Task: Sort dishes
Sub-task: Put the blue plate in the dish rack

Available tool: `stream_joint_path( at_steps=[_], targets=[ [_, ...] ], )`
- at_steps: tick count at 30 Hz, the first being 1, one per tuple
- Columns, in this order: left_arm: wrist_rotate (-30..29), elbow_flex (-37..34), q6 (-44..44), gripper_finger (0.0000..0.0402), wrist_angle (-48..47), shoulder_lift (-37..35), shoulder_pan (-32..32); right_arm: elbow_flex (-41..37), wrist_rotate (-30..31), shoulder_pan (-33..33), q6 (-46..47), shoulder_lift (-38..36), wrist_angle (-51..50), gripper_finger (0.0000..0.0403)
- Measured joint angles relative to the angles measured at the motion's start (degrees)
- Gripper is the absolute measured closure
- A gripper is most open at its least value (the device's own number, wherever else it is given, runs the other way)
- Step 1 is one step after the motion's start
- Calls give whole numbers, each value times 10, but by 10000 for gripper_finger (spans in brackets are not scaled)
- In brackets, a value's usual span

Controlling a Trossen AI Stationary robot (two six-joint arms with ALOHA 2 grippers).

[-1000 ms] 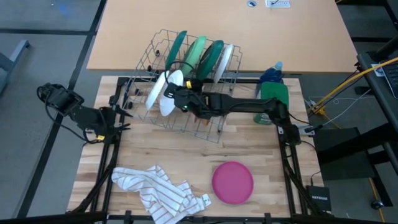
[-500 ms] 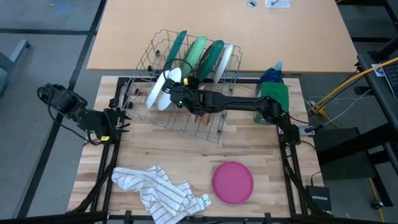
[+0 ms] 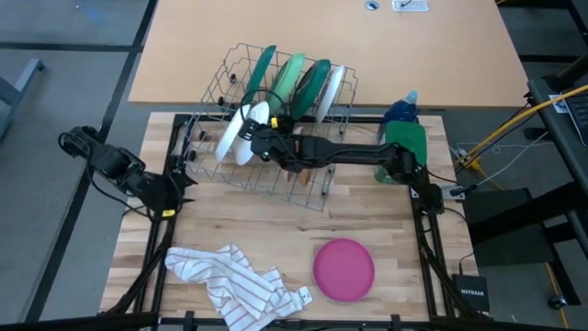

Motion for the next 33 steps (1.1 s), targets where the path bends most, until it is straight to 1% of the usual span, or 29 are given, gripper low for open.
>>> stream_joint_path(
  at_steps=[9,25,30,33],
  targets=[
    [0,-11,-4,179,2,1,0,0,-18,0,16,19,-10,381],
    [0,-11,-4,179,4,1,0,0,-14,-3,18,47,13,368],
    [-1,-11,-4,179,4,1,0,0,-52,-10,14,49,19,366],
    [-1,-11,-4,179,4,1,0,0,-60,-13,13,49,21,366]
  ],
)
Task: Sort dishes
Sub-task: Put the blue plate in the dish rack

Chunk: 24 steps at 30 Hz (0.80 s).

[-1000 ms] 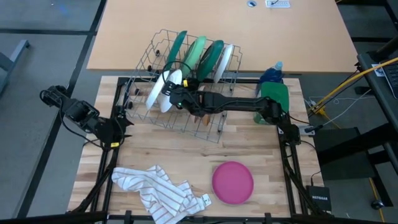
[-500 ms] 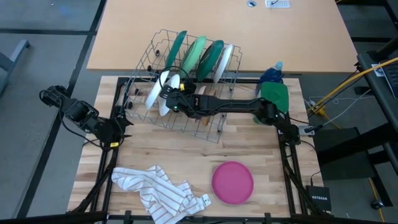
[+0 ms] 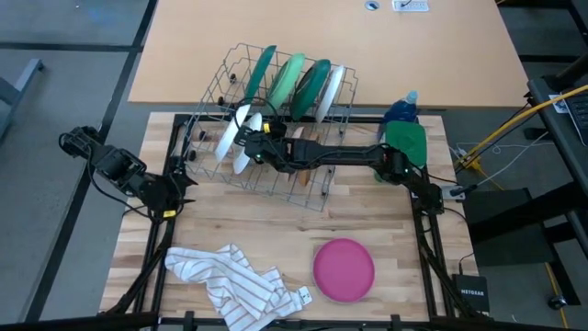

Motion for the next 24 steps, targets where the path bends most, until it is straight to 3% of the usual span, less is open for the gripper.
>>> stream_joint_path(
  at_steps=[7,24],
  targets=[
    [0,0,0,179,0,0,0,0,-19,-11,-1,0,3,365],
    [0,0,2,179,-2,0,0,2,-135,-52,3,-1,0,364]
  ],
)
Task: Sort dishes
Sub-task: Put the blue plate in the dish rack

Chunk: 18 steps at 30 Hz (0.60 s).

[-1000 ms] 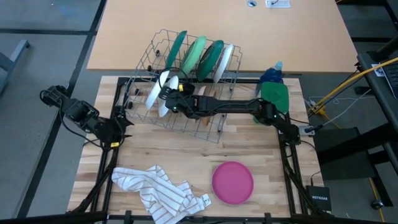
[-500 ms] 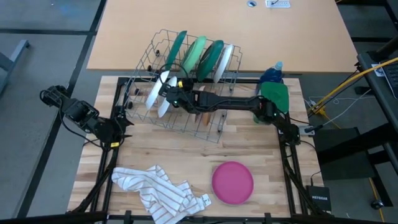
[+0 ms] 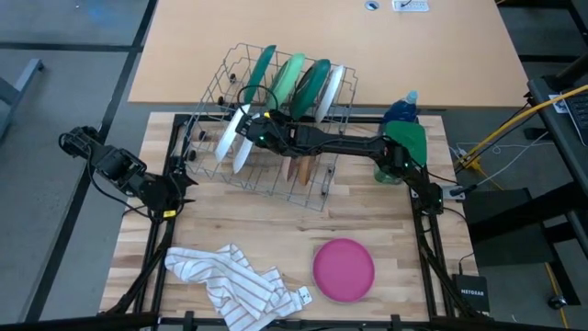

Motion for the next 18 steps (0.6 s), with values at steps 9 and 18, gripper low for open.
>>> stream_joint_path(
  at_steps=[9,18],
  targets=[
    [0,0,4,179,0,0,0,0,-41,-15,-54,0,7,302],
    [0,0,4,179,-4,0,0,1,-95,-43,-105,0,6,263]
  ],
)
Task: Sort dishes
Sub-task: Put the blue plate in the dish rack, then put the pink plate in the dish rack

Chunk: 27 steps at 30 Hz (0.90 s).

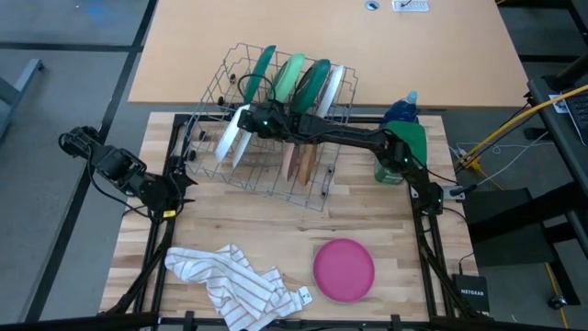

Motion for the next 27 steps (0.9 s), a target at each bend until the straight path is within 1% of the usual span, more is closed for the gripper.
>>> stream_joint_path(
  at_steps=[4,7,9,16,19,21,27],
  targets=[
    [0,0,0,179,0,0,0,0,-52,-14,-9,0,2,263],
    [0,0,-2,179,0,0,0,0,-68,-21,-19,0,2,263],
    [0,0,-2,179,0,0,0,1,-68,-25,-29,0,1,263],
    [0,0,-2,179,0,0,0,43,-53,-32,-71,0,-22,262],
    [0,0,-2,179,0,0,0,71,-53,-35,-81,0,-54,262],
    [0,0,-2,179,0,0,0,91,-51,-37,-81,-1,-94,262],
    [0,0,-6,179,1,0,0,92,-57,-36,-88,-11,-170,262]
  ],
)
